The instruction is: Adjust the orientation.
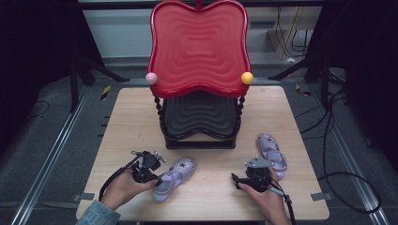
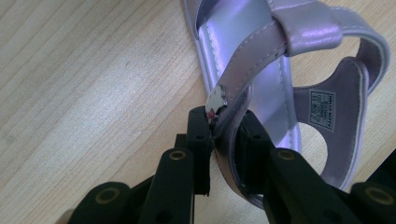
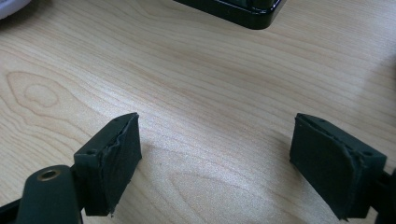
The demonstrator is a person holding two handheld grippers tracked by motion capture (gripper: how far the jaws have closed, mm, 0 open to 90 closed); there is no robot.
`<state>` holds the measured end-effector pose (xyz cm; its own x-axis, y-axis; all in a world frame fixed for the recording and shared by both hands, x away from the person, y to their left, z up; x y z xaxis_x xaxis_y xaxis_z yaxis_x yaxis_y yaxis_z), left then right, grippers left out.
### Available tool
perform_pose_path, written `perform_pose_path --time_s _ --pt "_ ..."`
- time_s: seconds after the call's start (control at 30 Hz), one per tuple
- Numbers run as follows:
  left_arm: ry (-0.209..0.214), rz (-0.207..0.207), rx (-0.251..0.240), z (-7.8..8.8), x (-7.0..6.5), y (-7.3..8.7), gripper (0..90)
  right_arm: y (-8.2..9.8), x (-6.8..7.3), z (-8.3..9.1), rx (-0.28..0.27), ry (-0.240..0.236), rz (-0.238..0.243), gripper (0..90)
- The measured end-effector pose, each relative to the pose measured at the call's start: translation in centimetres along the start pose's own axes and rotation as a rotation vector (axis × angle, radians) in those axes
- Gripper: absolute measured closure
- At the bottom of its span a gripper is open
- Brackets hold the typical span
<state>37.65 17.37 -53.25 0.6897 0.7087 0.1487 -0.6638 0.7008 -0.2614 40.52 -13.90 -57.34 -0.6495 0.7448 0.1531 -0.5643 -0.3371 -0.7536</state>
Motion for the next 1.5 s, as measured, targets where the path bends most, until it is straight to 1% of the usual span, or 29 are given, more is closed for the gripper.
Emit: perform_pose_path --time_s 0.1,0.33,0.5,0.6,0.63,0.8,0.93,1.03,1.27,1.4,1.5 --pt "-0.006 0.003 -0.002 0.0 0.0 0.0 79.9 0.0 0.0 0.0 0.000 0.000 -0.001 16.6" --pt "-0.001 0.026 -0.013 0.0 0.1 0.1 82.3 0.0 0.0 0.0 0.000 0.000 0.000 16.6" --pt "-0.015 0.029 -0.019 0.2 0.2 -0.1 83.0 0.0 0.0 0.0 0.000 -0.001 0.001 16.6" --pt "-0.018 0.025 -0.021 0.4 0.2 -0.3 83.3 0.0 0.0 0.0 0.000 -0.001 0.001 16.6" --pt "-0.023 0.017 -0.019 0.4 0.2 -0.3 83.3 0.0 0.0 0.0 0.001 -0.002 0.002 16.6" --pt "-0.024 0.013 -0.022 0.7 0.1 -0.4 83.5 0.0 0.0 0.0 0.001 -0.002 0.002 16.6" --pt "-0.027 0.010 -0.036 1.2 0.0 -0.6 83.7 0.0 0.0 0.0 0.001 -0.002 0.003 16.6" --pt "-0.028 -0.003 -0.040 1.7 -0.2 -0.7 83.8 0.0 0.0 0.0 0.001 -0.002 0.003 16.6" --pt "-0.024 -0.023 -0.065 2.7 -0.7 -1.2 83.9 0.0 0.0 0.0 0.001 -0.002 0.003 16.6" --pt "-0.018 -0.023 -0.086 3.3 -0.9 -1.7 83.9 0.0 0.0 0.0 0.001 -0.002 0.003 16.6" --pt "-0.023 -0.025 -0.098 3.7 -1.0 -2.0 84.0 0.0 0.0 0.0 0.001 -0.002 0.003 16.6"
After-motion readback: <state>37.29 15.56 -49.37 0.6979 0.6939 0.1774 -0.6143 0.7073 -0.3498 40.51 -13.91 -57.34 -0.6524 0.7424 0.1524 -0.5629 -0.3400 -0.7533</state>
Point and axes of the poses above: each handheld gripper's, and its own axes: z roughly backward along the jaws, y roughly out of its underside, x roughly to its left, the point moved 9 cm from there along -z, roughly forward along the jaws, and after that the axes turned 14 degrees about -y, right-handed, at the moved point
